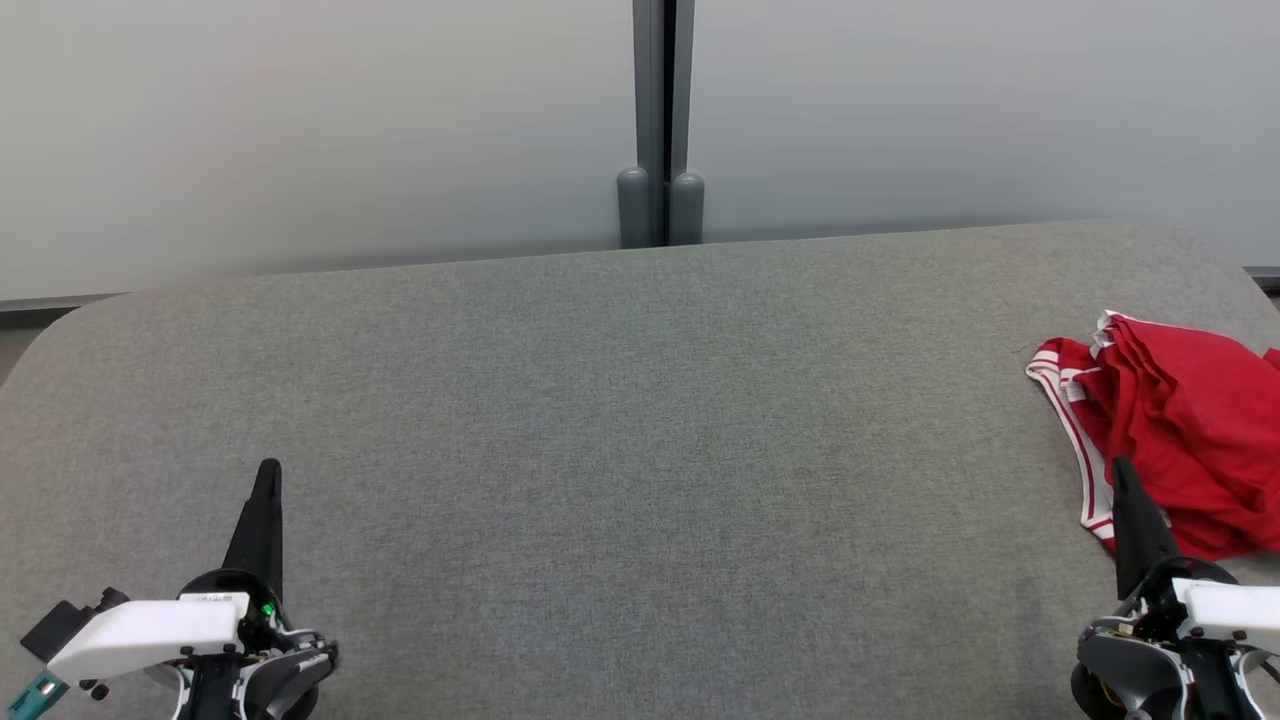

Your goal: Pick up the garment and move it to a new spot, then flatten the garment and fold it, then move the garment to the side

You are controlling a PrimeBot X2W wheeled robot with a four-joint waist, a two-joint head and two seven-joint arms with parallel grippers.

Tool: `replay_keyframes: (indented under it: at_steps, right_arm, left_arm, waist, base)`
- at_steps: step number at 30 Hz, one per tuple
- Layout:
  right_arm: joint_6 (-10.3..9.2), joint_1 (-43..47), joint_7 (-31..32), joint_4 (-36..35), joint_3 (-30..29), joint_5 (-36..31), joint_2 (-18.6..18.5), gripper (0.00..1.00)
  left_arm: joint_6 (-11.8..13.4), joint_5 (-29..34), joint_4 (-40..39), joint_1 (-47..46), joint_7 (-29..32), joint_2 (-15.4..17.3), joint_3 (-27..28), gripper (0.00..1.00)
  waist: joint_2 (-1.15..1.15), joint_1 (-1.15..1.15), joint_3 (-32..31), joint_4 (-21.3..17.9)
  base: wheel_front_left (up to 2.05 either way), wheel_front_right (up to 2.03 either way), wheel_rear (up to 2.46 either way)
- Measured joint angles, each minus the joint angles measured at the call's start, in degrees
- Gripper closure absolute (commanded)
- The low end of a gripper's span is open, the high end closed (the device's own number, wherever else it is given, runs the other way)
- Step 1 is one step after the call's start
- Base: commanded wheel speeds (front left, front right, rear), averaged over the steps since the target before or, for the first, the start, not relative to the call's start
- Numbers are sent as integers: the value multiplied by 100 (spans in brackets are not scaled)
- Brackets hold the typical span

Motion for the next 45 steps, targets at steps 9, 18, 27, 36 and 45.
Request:
replay_keyframes:
  at_steps: [9, 18, 27, 36, 45]
  right_arm:
    - [0, -52, 23, 62, -18, 222, 10, 100]
    - [0, -52, 25, 62, -25, 221, 12, 100]
    - [0, -52, 31, 62, -33, 220, 15, 100]
    - [0, -52, 32, 62, -40, 219, 20, 100]
    - [0, -52, 33, 62, -44, 219, 23, 100]
  left_arm:
    - [-46, -211, 13, -44, 51, -25, 71, 100]
    - [-47, -211, 13, -44, 57, -30, 79, 100]
    - [-47, -210, 13, -44, 58, -33, 87, 100]
    - [-47, -205, 13, -44, 69, -36, 94, 100]
    - [-47, -203, 13, -44, 76, -40, 99, 100]
  waist:
    - [0, 0, 6, -19]
    - [0, 0, 6, -19]
    - [0, 0, 6, -19]
    - [0, 0, 6, -19]
    - [0, 0, 6, -19]
  base:
    - [0, 0, 0]
    - [0, 0, 0]
    - [0, 0, 0]
    - [0, 0, 0]
    - [0, 0, 0]
